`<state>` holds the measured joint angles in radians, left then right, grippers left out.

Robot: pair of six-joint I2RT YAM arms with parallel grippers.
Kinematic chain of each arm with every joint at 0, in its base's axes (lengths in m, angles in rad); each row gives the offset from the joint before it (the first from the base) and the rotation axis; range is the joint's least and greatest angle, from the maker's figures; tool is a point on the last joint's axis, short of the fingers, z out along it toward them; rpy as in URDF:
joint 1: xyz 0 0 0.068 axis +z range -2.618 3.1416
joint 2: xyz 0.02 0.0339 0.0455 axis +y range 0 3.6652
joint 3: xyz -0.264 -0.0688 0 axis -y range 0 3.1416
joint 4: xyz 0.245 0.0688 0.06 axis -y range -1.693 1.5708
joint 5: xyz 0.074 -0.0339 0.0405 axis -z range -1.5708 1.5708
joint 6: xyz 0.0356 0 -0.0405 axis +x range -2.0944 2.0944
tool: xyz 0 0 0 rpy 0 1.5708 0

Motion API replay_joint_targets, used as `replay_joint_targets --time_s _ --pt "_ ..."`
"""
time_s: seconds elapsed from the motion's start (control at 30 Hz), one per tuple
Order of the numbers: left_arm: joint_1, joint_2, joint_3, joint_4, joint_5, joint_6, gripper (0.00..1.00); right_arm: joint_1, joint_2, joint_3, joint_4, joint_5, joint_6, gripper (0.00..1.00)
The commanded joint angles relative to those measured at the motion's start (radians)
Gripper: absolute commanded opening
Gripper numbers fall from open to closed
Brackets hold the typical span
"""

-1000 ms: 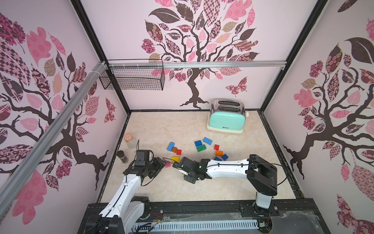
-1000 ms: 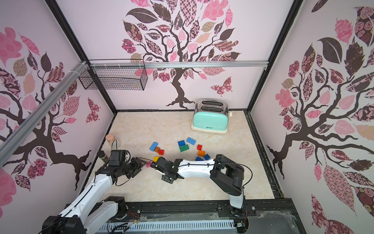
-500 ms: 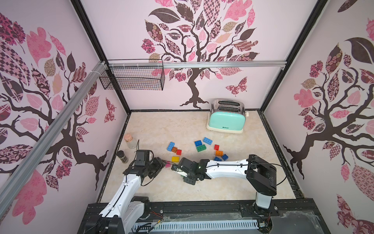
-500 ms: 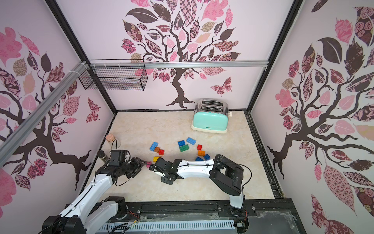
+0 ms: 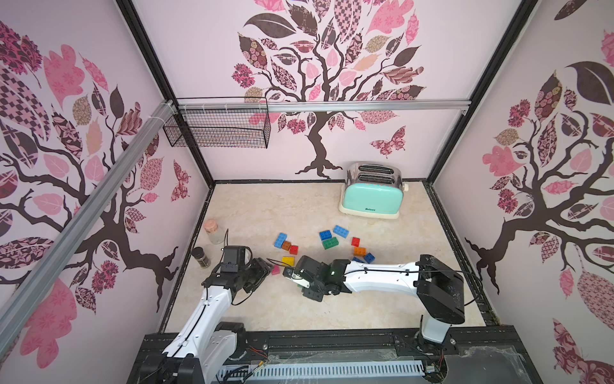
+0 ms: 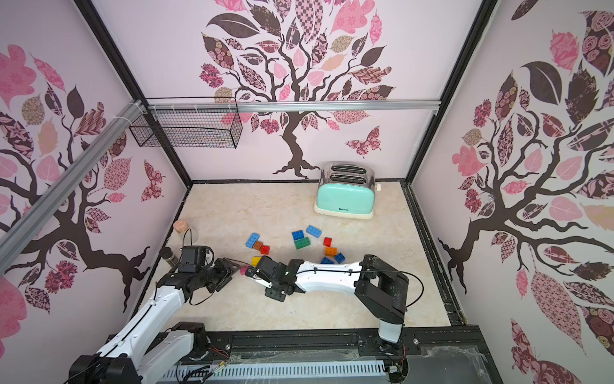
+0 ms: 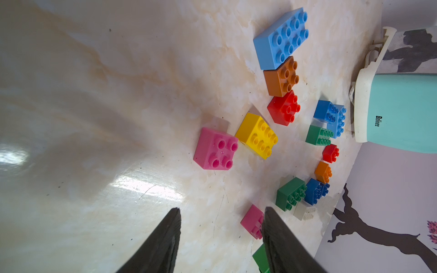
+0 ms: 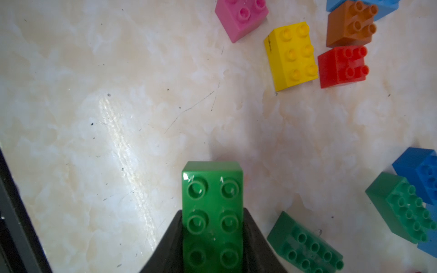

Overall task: Assemble a heart with lego
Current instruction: Assemble the lego brick with the lego brick.

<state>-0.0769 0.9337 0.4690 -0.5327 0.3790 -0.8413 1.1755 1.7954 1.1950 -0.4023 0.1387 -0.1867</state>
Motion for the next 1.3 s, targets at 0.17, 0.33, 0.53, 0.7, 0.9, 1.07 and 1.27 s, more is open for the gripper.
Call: replay_joint_targets --time_s 0.17,0.33,0.53,0.7,0.9,1.07,1.27 --pt "0.005 -0.011 -0.012 0.007 0.000 -0.003 0.58 -0.005 0.027 -0.008 -0.002 0.042 0.011 0.31" --pt "0.005 -0.012 -0.012 0.007 -0.001 -0.002 0.59 -0.005 0.047 -0.020 0.009 0.032 0.013 0.31" --pt "0.005 -0.006 -0.012 0.007 -0.002 -0.002 0.59 -0.008 0.052 -0.032 0.020 0.035 0.020 0.31" --pt "0.005 -0.005 -0.011 0.007 -0.003 -0.003 0.58 -0.013 0.049 -0.035 0.026 0.044 0.021 0.31" --pt "0.005 -0.003 -0.012 0.006 -0.005 -0.002 0.59 -0.016 0.041 -0.023 0.020 0.031 0.017 0.31" --pt "0.005 -0.005 -0.011 0.004 -0.006 -0.003 0.59 -0.023 0.035 -0.005 -0.008 -0.006 0.015 0.31" --pt "0.006 -0.006 -0.011 0.004 -0.006 -0.002 0.59 -0.028 0.041 0.030 -0.060 -0.015 0.018 0.31"
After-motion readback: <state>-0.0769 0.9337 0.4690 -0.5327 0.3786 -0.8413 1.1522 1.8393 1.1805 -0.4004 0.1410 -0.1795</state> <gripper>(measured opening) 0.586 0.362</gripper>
